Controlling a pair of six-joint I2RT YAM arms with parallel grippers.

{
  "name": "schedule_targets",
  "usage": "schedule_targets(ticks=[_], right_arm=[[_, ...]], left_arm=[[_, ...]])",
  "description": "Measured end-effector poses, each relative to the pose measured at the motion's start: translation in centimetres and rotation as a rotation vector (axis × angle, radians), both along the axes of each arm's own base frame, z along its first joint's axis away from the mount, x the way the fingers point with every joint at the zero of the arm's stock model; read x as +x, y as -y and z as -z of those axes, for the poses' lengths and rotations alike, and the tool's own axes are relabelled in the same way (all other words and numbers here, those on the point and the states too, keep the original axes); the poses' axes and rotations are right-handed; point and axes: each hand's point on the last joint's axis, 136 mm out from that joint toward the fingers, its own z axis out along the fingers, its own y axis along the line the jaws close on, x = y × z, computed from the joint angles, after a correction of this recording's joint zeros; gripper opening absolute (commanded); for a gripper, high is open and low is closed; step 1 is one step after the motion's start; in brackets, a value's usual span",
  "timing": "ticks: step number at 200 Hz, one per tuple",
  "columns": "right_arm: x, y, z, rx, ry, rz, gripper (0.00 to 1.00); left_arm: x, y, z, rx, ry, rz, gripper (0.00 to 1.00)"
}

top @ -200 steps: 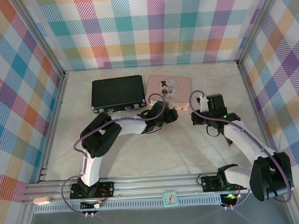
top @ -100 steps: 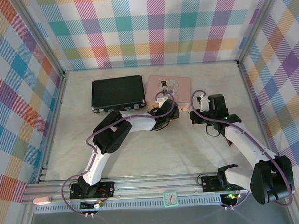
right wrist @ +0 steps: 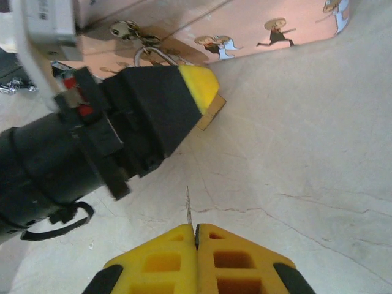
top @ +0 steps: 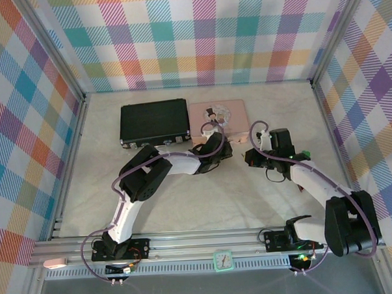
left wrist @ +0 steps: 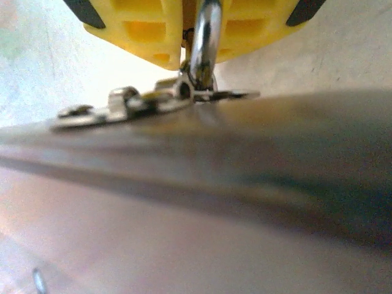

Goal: Unlock the padlock with the key

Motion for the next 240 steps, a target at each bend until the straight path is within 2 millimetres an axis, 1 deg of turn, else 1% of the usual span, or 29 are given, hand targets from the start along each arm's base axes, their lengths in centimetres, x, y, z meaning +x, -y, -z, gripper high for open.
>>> schedule_targets(ticks=[21, 39, 74, 106, 126, 156, 202, 240], right_arm=[[-0.3, -0.5, 1.2, 0.053, -0.045, -0.004, 0.00], [-0.1, -0.9, 1.8, 0.112, -0.073, -0.008, 0.00], [0.6, -1.7, 2.0, 0.263, -0.086, -0.034, 0.00], [1.2, -1.2, 1.9, 0.387, -0.088, -0.045, 0.00], [1.6, -1.3, 1.2, 0.442, -0.071, -0.067, 0.00], [1.7, -1.7, 0.3, 0.495, -0.049, -0.110, 0.00], [2.3, -2.2, 0.7, 0.553, -0.065, -0.125, 0.00], [2.9, -2.1, -0.1, 0.569, -0.024, -0.128, 0.00]], left_arm=[[-0.7, -0.1, -0.4, -0.050, -0.019, 0.033, 0.00], [-0.8, -0.1, -1.1, -0.116, -0.031, 0.047, 0.00], [0.0, 0.2, -3.7, -0.295, -0.041, 0.057, 0.00], [0.1, 0.5, -5.6, -0.431, -0.045, 0.083, 0.00], [0.0, 0.6, -6.1, -0.468, -0.052, 0.090, 0.00], [-0.1, 0.8, -6.7, -0.510, -0.062, 0.096, 0.00], [-0.4, 1.0, -7.2, -0.552, -0.078, 0.106, 0.00], [-0.4, 1.0, -7.3, -0.564, -0.077, 0.105, 0.00]])
